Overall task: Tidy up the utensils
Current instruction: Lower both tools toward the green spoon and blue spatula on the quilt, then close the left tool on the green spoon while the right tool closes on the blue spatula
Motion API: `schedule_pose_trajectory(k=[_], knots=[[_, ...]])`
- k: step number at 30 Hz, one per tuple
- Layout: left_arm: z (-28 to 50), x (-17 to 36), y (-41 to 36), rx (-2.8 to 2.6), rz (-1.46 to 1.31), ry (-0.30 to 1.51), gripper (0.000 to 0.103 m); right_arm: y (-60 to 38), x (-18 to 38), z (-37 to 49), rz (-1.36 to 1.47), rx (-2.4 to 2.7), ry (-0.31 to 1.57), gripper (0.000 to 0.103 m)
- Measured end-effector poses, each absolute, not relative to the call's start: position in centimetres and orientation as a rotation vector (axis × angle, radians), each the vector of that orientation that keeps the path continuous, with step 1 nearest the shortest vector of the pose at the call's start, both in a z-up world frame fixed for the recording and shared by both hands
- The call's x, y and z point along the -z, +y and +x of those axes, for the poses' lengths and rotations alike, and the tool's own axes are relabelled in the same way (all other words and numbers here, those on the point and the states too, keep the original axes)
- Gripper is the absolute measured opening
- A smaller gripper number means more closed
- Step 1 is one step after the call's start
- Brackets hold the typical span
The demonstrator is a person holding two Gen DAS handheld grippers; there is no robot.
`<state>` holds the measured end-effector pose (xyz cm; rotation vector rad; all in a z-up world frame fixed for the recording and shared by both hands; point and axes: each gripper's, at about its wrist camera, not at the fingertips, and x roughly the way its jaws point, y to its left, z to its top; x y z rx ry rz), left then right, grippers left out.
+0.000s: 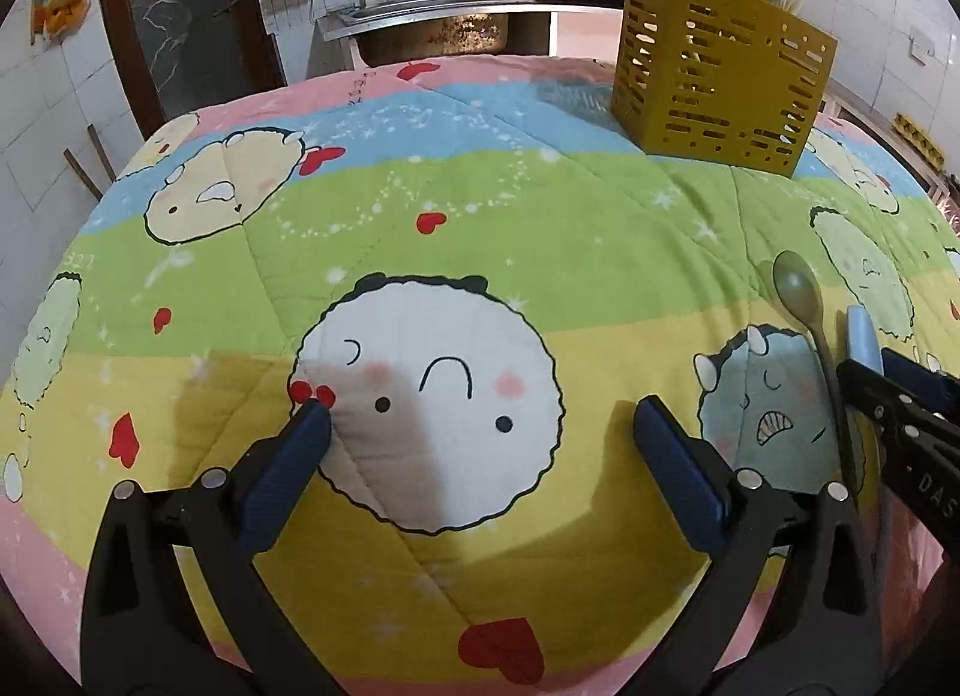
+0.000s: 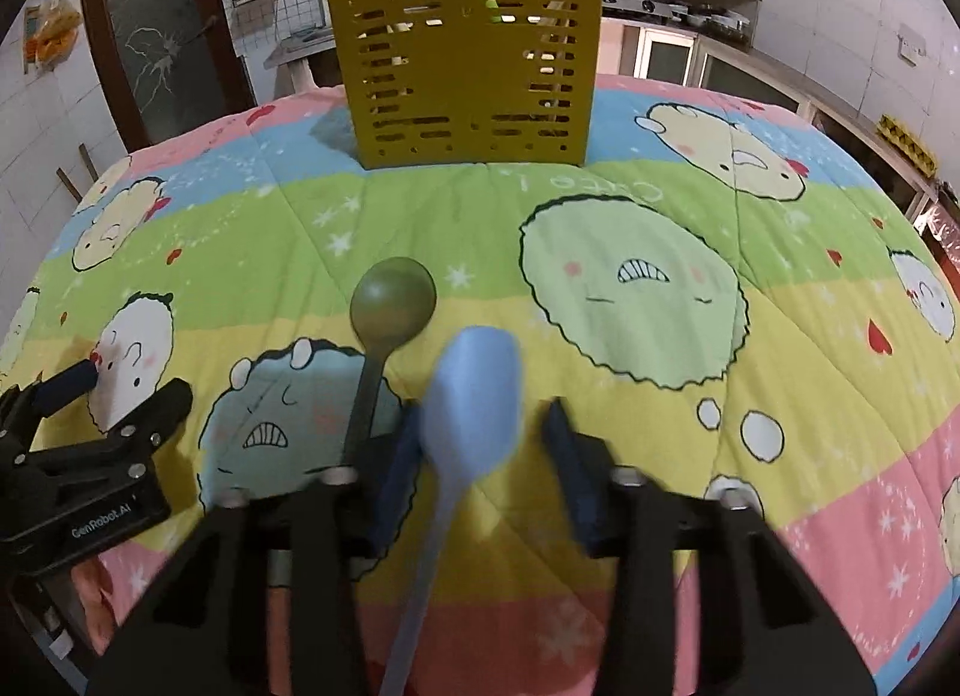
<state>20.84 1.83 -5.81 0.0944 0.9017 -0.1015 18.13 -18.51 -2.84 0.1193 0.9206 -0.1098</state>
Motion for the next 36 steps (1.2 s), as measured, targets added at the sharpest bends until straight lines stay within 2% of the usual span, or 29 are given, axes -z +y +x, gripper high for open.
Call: schedule_pose_trajectory(k=[18, 24, 29, 35, 36], knots=[[22.4, 3.2, -6.7, 0.203, 0.064, 0.886, 0.098, -27.7, 1.5, 19.3, 0.083, 0.129, 0.875, 0.034], [23.1, 4.9, -10.3, 0.224, 0.133, 0.934, 0.097, -29.4, 2.8, 19.2, 0.098, 0.128, 0.898, 0.034], [23.9, 5.7, -10.6, 0.22, 0.115, 0.957, 0.088, -30.0, 3.0, 19.1, 0.128, 0.11, 0.886, 0.034], [24.7, 5.3, -10.9, 0.23, 0.089, 0.981, 0.065, -29.5, 2.8, 19.4, 0.127, 0.092, 0.881, 0.034], [24.7, 5.2, -10.9, 0.234, 0.09, 0.982, 0.058, -29.3, 2.8, 19.5, 0.125, 0.089, 0.882, 0.034]])
